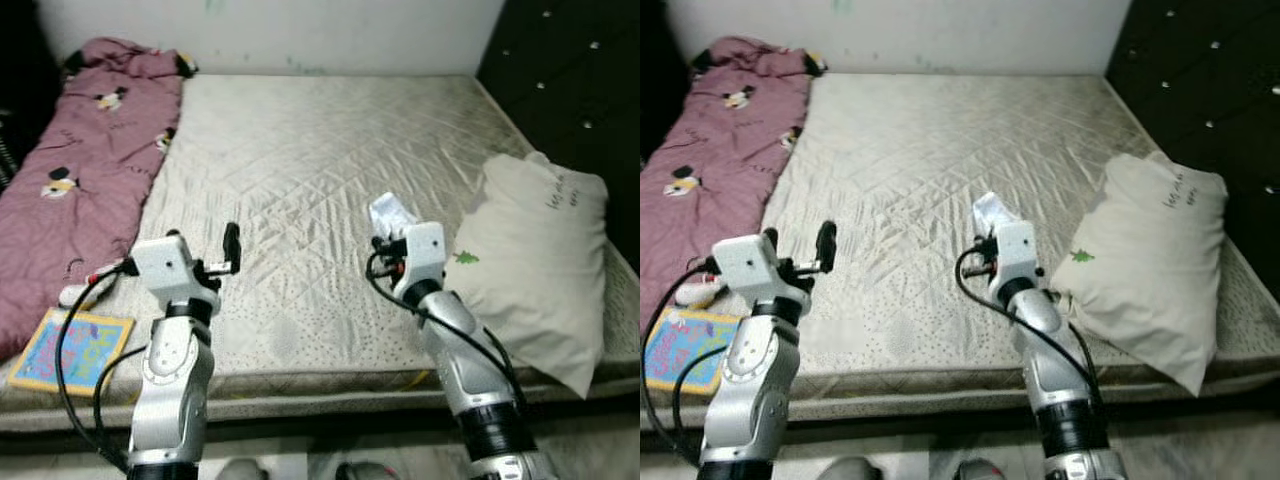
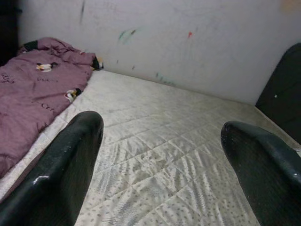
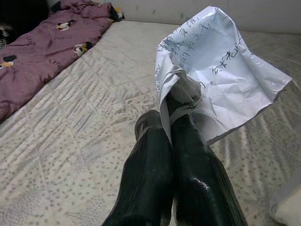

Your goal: Clean up the room

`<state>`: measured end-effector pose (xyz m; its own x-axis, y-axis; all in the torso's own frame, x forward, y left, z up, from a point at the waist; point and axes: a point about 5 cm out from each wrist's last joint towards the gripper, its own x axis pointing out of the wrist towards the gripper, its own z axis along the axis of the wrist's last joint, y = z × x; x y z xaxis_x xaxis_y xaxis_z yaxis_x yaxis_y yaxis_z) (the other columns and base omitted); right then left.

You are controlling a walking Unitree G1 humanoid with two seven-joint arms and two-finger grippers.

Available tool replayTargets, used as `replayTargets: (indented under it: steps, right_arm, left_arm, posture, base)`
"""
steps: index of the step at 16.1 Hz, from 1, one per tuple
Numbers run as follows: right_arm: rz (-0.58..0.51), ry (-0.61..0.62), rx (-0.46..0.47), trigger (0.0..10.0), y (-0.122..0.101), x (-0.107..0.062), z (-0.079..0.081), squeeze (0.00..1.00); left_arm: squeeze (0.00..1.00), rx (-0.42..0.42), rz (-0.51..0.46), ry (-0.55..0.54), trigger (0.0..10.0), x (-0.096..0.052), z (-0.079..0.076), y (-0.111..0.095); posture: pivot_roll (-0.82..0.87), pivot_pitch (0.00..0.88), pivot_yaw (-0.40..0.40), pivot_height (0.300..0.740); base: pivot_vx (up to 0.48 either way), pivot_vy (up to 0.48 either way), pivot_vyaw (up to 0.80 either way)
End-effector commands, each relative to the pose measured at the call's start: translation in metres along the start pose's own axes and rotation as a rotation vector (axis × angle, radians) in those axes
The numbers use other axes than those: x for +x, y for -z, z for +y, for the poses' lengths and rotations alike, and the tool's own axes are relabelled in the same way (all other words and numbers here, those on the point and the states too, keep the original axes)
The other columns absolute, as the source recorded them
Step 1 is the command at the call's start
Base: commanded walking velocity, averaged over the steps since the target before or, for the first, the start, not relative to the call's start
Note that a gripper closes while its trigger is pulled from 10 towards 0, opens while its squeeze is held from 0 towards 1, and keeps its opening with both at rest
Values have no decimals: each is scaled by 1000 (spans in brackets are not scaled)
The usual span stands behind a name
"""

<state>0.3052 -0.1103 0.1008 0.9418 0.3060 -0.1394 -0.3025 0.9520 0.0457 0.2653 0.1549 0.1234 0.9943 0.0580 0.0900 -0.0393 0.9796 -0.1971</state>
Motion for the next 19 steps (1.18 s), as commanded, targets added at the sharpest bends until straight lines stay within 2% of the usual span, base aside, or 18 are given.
replayTargets:
  steps: [1,19]
  right_arm:
    - [2,-24,5,10000,-1,3,7,0]
    - [-26,-88,-41,10000,-4,4,13,0]
  left_arm:
    - [0,8,1,-22,10000,1,6,-1]
    - [0,17,2,-35,10000,3,7,-1]
  posture:
    - [39,50,-13,740]
    - [42,37,-16,740]
  base:
    - [0,480,-475]
    - [0,470,0]
